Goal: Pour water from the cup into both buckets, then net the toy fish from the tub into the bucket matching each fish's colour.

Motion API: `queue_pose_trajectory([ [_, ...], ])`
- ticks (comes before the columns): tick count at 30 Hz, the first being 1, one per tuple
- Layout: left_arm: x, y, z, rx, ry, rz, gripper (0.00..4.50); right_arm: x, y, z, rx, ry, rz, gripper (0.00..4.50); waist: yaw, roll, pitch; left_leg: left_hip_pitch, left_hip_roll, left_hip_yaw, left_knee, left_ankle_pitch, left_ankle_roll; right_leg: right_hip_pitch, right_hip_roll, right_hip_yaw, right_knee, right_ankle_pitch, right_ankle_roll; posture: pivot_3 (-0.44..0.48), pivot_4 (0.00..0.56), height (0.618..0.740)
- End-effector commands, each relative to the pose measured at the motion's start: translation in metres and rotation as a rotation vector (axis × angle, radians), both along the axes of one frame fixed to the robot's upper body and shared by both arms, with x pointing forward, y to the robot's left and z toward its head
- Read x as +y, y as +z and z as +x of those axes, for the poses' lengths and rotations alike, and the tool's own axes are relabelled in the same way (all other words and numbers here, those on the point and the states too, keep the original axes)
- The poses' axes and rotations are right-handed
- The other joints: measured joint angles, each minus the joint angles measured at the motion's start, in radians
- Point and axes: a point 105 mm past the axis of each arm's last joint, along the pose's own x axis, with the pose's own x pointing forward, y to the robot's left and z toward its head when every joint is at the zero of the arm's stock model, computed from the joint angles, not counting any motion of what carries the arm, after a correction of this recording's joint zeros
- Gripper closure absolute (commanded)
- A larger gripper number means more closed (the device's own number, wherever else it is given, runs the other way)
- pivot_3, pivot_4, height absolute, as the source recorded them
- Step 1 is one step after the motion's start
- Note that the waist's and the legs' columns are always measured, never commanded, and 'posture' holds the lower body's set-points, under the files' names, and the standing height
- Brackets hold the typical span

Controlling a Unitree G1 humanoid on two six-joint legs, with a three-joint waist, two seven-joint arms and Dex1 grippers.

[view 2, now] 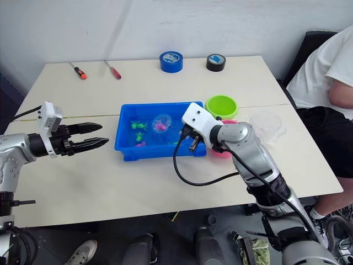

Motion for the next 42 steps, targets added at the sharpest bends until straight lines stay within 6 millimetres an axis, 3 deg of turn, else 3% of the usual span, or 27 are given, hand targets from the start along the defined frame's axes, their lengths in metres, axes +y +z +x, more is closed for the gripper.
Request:
queue_pose_trajectory([
  [1,-0.001,0.013,0.000,-0.046,-0.023,0.012,1.04,-0.005,0.019,-0.007,-0.049,0.008,0.031,4.50,0.000,0.000,0.000,0.000,0.000,0.000,0.000,0.000,0.000,0.000,0.000,0.000,0.000,0.000,0.000,0.000,0.150,0.734],
  [6,-0.003,0.015,0.002,-0.064,-0.046,0.028,1.04,-0.010,0.019,-0.010,-0.027,0.006,0.062,4.50,0.000,0.000,0.000,0.000,0.000,0.000,0.000,0.000,0.000,0.000,0.000,0.000,-0.001,0.000,0.000,0.000,0.150,0.734],
  [12,-0.016,0.026,0.004,-0.108,-0.113,0.033,1.04,-0.033,0.037,-0.021,-0.033,0.013,0.152,4.50,0.003,0.000,0.000,-0.001,0.000,0.000,0.000,-0.001,0.001,0.000,0.000,0.000,-0.002,0.000,0.000,0.000,0.150,0.734],
  [18,-0.041,0.038,0.017,-0.153,-0.207,0.003,1.04,-0.079,0.061,-0.034,-0.105,-0.071,0.173,4.50,0.012,0.000,0.000,-0.002,-0.001,-0.001,0.000,-0.001,0.001,0.000,0.000,-0.001,-0.003,0.000,0.000,0.000,0.150,0.734],
  [23,-0.052,0.040,0.030,-0.156,-0.256,-0.005,1.04,-0.133,0.069,-0.047,-0.167,-0.249,0.124,4.50,0.019,0.000,0.000,-0.003,-0.001,0.000,0.000,-0.001,0.002,0.000,0.000,0.000,-0.004,0.000,0.000,0.000,0.150,0.734],
  [29,-0.067,0.038,0.045,-0.149,-0.317,-0.018,1.04,-0.174,0.054,-0.071,-0.183,-0.400,0.003,4.50,0.026,0.000,0.000,-0.003,0.000,0.000,0.000,-0.002,0.002,0.000,0.002,0.001,-0.005,0.000,0.000,0.000,0.150,0.734],
  [33,-0.075,0.038,0.051,-0.148,-0.350,-0.023,1.04,-0.177,0.042,-0.081,-0.198,-0.410,-0.077,4.50,0.024,0.000,0.000,-0.003,-0.001,0.001,0.001,-0.002,0.002,0.000,0.002,0.001,-0.006,0.001,0.002,0.000,0.150,0.734],
  [42,-0.080,0.033,0.056,-0.139,-0.372,-0.025,1.04,-0.178,0.016,-0.085,-0.417,-0.286,-0.571,4.50,0.030,0.000,0.000,-0.004,-0.001,0.001,0.001,-0.002,0.002,0.000,0.002,0.002,-0.007,0.001,0.003,0.000,0.150,0.734],
])
